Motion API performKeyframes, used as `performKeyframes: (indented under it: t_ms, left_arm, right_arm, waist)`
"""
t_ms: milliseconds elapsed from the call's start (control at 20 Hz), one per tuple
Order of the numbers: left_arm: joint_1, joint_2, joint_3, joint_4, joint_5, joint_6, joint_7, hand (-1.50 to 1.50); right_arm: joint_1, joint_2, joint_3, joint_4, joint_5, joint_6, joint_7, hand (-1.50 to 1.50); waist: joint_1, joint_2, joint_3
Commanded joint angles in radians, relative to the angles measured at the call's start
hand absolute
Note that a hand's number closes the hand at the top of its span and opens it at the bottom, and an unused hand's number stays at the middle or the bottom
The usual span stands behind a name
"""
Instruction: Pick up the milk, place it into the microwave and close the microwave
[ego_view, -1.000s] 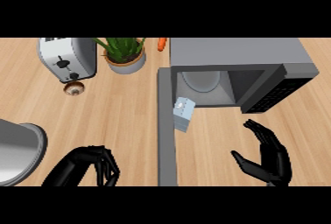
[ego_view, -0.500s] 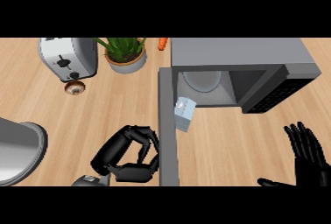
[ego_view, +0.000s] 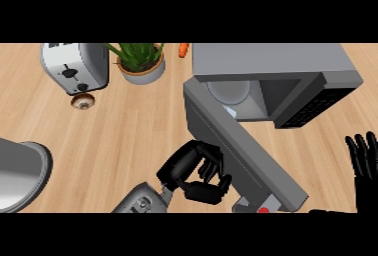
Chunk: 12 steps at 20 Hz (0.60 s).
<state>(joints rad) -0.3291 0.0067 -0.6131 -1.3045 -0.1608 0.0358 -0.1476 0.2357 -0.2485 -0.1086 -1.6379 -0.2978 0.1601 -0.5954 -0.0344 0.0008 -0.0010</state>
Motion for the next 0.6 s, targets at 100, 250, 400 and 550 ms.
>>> performKeyframes:
  t_ms: [100,250,400,550]
  left_arm:
    - [-0.188,-0.006,-0.203,0.192,0.198,0.133,0.1,1.5]
    - [-0.272,-0.006,-0.262,0.259,0.275,0.18,0.095,1.5]
    - [-0.329,-0.006,-0.277,0.314,0.363,0.208,0.049,-1.5]
    - [-0.37,-0.006,-0.279,0.26,0.436,0.286,0.039,-1.5]
  right_arm:
    - [0.032,-0.023,0.011,-0.118,-0.062,0.069,0.051,-1.5]
    - [-0.038,-0.053,0.016,-0.165,-0.085,0.072,0.121,-1.5]
    - [-0.07,-0.084,0.005,-0.132,-0.121,0.119,0.133,-1.5]
    - [-0.081,-0.088,0.037,-0.188,-0.115,0.128,0.154,-1.5]
  waist:
    - [-0.036,0.007,0.0]
    - [-0.067,0.014,-0.002]
    - [-0.089,0.025,-0.001]
    - [-0.126,0.025,-0.003]
